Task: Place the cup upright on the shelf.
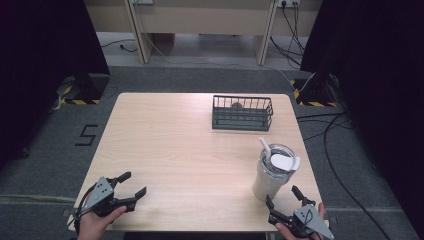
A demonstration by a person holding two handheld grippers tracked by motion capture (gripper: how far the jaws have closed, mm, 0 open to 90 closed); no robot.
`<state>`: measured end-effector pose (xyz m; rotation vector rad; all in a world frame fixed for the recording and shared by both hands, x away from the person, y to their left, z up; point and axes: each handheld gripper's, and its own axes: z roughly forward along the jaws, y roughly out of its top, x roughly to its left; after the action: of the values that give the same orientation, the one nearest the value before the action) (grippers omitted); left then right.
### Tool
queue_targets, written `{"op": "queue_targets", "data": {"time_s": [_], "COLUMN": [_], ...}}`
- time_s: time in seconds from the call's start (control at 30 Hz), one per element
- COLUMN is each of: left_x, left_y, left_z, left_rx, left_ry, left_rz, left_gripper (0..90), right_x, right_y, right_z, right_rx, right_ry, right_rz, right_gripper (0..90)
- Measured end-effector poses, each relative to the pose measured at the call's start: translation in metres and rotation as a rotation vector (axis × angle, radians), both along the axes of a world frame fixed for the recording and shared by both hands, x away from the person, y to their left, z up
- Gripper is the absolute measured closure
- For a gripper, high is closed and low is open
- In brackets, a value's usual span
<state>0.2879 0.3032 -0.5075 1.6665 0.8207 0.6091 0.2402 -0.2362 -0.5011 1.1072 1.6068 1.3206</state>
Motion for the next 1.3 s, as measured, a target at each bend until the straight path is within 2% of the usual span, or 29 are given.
{"op": "queue_targets", "data": {"time_s": [0.13,0.43,0.7,1.3], "left_x": [-0.001,-0.001,-0.001,-0.001], "left_y": [0.000,0.000,0.000,0.000], "left_z": [0.000,0.000,-0.001,-0.001], "left_rx": [0.003,0.000,0.000,-0.001], "left_ry": [0.000,-0.003,0.003,0.003], "left_rz": [0.000,-0.003,0.001,0.002], "left_gripper": [17.9,17.8,17.8,17.8], "right_x": [0.001,0.007,0.014,0.038], "right_y": [0.000,0.003,0.004,0.013], "right_z": [0.001,0.010,0.010,0.015], "right_rx": [0.007,0.010,0.005,-0.014], "right_ry": [0.007,-0.015,-0.007,-0.010], "right_rz": [0.004,0.008,0.011,0.016], "right_gripper": [8.5,5.4,4.8,3.1]}}
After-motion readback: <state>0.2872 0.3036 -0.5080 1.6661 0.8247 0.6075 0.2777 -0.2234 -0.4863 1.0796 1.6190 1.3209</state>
